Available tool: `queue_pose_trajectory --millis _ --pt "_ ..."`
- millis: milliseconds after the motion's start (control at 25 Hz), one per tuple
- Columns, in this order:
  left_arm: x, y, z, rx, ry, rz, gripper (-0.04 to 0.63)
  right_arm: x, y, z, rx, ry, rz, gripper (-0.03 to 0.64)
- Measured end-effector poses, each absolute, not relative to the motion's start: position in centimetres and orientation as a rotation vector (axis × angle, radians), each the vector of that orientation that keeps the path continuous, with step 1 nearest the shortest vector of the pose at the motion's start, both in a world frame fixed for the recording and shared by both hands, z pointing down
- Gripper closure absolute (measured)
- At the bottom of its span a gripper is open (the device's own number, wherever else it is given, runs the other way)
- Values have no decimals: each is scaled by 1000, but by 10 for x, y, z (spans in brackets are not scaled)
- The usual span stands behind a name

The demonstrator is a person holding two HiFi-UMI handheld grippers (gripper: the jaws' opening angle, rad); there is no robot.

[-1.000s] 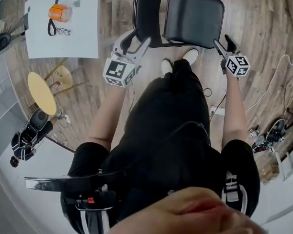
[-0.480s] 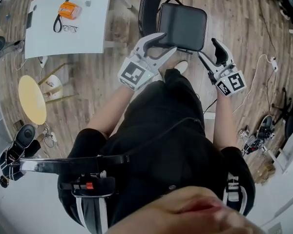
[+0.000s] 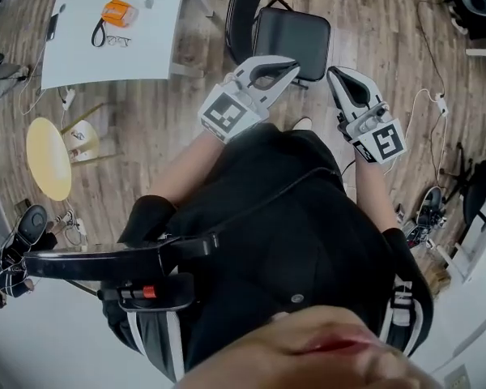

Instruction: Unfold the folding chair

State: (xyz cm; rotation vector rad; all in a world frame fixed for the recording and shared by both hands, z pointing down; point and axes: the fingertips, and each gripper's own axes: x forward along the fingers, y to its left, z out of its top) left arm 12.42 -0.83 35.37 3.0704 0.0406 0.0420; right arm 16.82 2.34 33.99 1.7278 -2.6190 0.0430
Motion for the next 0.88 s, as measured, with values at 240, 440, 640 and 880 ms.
queue_pose_trajectory --millis 240,440,640,880 --pt "152 20 327 3085 33 7 591 186 45 321 1739 -2644 62 609" --pt "155 23 330 3055 22 27 591 187 45 322 1715 -2657 60 609" --pt "155 20 335 3058 7 61 591 186 42 326 1712 -2669 82 609" --pt "151 17 342 3034 -23 82 591 179 42 329 1699 -2681 91 609"
